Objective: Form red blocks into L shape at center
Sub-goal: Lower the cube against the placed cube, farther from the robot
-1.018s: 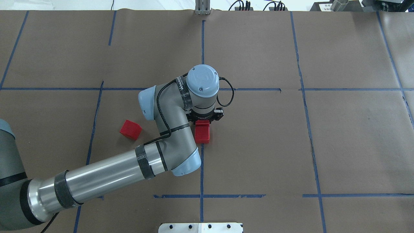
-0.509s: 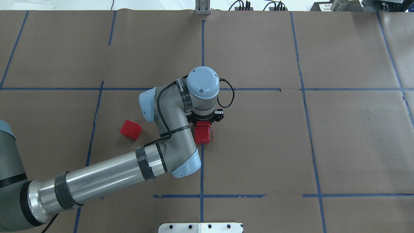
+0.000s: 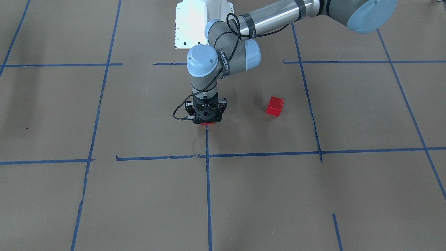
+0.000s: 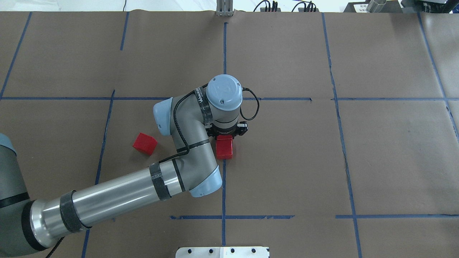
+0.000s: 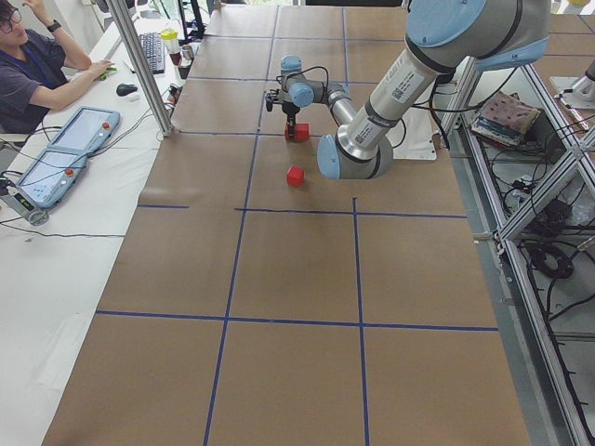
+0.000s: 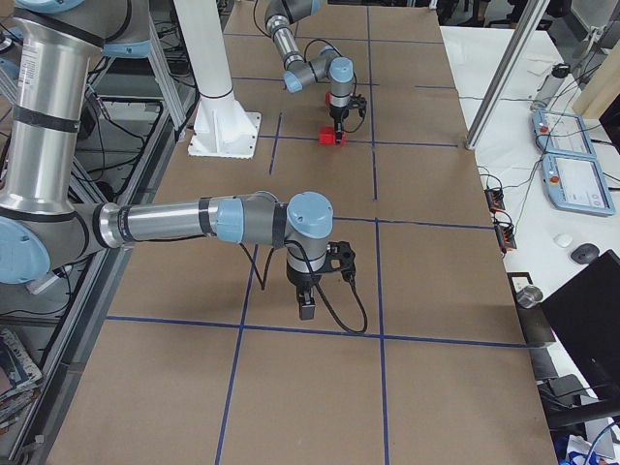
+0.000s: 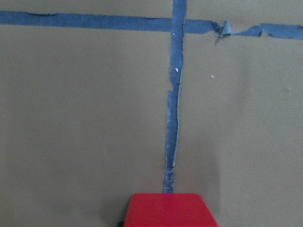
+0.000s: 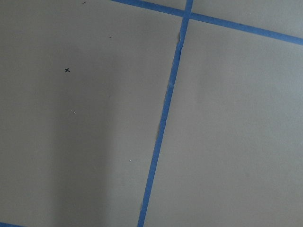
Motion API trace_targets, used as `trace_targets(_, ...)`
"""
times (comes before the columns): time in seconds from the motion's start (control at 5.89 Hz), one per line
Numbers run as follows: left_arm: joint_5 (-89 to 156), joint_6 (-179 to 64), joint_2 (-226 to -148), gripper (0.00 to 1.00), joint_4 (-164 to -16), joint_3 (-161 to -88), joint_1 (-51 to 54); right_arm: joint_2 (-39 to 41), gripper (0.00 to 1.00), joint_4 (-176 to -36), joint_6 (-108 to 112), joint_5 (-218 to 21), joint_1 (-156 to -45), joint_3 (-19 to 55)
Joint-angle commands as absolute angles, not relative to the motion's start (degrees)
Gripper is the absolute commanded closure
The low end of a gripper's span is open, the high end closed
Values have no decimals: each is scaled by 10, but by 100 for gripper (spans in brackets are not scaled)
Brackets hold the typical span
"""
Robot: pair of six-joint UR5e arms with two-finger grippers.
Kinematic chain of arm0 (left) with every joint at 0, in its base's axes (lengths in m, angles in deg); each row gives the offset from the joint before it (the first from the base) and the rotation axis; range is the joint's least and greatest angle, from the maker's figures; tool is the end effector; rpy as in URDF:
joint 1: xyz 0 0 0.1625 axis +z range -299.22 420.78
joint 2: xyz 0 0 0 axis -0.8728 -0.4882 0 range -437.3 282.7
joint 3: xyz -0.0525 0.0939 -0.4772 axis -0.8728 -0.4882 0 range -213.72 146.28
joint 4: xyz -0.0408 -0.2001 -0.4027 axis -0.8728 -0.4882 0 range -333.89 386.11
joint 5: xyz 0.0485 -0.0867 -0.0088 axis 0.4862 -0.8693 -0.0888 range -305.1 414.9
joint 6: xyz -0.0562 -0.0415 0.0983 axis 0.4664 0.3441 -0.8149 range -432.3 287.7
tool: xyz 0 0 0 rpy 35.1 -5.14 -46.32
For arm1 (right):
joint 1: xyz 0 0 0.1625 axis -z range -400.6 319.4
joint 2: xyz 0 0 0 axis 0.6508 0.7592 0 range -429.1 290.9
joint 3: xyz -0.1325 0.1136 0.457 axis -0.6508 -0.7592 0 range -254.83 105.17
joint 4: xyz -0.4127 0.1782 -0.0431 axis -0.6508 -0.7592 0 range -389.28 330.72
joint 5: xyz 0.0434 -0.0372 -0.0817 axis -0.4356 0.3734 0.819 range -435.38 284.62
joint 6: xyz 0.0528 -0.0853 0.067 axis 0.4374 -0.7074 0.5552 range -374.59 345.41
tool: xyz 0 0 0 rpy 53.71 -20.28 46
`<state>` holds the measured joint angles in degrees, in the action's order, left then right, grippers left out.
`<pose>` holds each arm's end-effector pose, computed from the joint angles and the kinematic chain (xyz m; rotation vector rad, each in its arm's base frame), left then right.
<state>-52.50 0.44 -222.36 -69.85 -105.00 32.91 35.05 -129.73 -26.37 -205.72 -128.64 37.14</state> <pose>0.7500 -0.5065 0.2050 0.0136 0.7873 -0.0635 0.0414 -0.4049 0.6746 0.0164 -0.7067 -0.2136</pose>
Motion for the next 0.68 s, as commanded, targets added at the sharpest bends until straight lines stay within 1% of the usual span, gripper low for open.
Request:
trace_targets(0.0, -525, 4, -2223, 68, -699, -1051, 328, 351, 0, -1297, -264, -2057, -1286, 372)
trace_targets(0.17, -525, 4, -2223, 66, -699, -1051, 329, 351, 0, -1297, -264, -2057, -1287, 372)
trace_targets(0.34, -525, 1, -2223, 57, -699, -1052, 328, 351, 0, -1297, -264, -2058, -1286, 373)
trace_targets(0.51, -525, -1, -2223, 36, -699, -1053, 328, 351, 0, -1297, -264, -2058, -1287, 374)
